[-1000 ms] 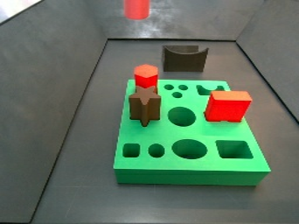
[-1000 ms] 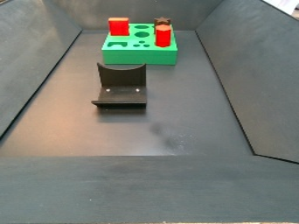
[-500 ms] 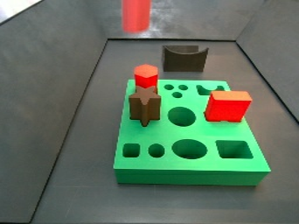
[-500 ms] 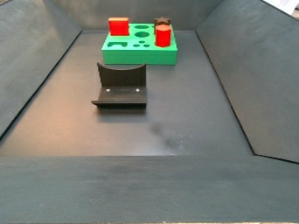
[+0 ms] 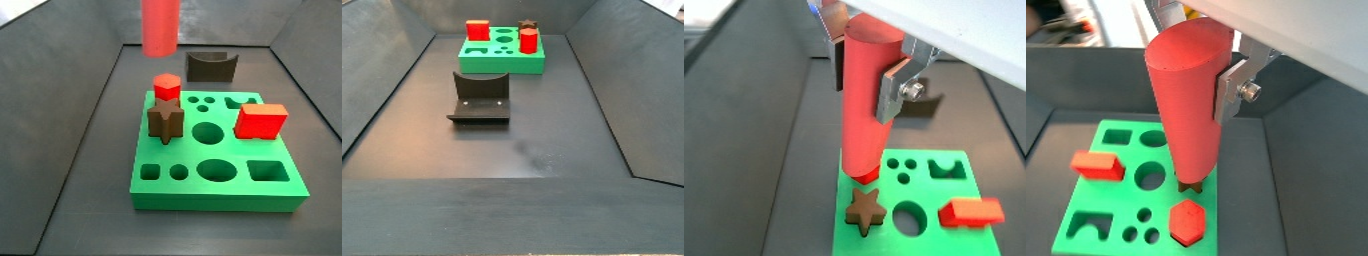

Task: Pick up the oval object. Move up. Move to above the board. Insert the oval object.
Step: Insert the oval object.

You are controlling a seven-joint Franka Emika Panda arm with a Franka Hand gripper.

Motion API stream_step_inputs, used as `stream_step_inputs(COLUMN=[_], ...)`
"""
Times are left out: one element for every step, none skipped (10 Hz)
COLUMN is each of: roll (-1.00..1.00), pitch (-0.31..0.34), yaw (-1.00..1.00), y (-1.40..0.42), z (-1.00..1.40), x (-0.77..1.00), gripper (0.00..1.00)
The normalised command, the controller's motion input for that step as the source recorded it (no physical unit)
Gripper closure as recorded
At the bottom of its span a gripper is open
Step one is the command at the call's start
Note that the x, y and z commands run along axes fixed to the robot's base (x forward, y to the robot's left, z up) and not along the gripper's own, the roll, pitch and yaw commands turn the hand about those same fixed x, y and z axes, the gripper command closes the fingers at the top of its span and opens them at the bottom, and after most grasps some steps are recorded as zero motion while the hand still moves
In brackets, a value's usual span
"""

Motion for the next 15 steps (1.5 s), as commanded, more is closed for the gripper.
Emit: stream_step_inputs(roll=[0.0,0.0,0.0,0.0,0.0,0.0,0.0,0.0,0.0,0.0,0.0,-0.01,-0.07,-0.14,-0.13], pitch=[0.0,0.0,0.0,0.0,0.0,0.0,-0.009,-0.009,-0.007,-0.009,0.0,0.0,-0.079,-0.121,-0.126], yaw=[-1.0,-1.0,-1.0,-1.0,-1.0,-1.0,-1.0,-1.0,-1.0,-1.0,-1.0,0.0,-0.3,-0.33,-0.27], y=[-0.09,-0.09,-0.08,-0.09,-0.08,-0.05,-0.01,0.0,0.0,0.0,0.0,0.0,-0.22,-0.41,-0.45], z=[-0.12,-0.13,-0.13,-0.13,-0.14,-0.15,-0.17,-0.17,-0.18,-0.18,-0.16,0.0,-0.16,-0.02,0.0], x=[0.0,0.0,0.0,0.0,0.0,0.0,0.0,0.0,0.0,0.0,0.0,0.0,0.27,0.47,0.53], gripper=[1.0,1.0,1.0,1.0,1.0,1.0,1.0,1.0,1.0,1.0,1.0,1.0,1.0,1.0,1.0])
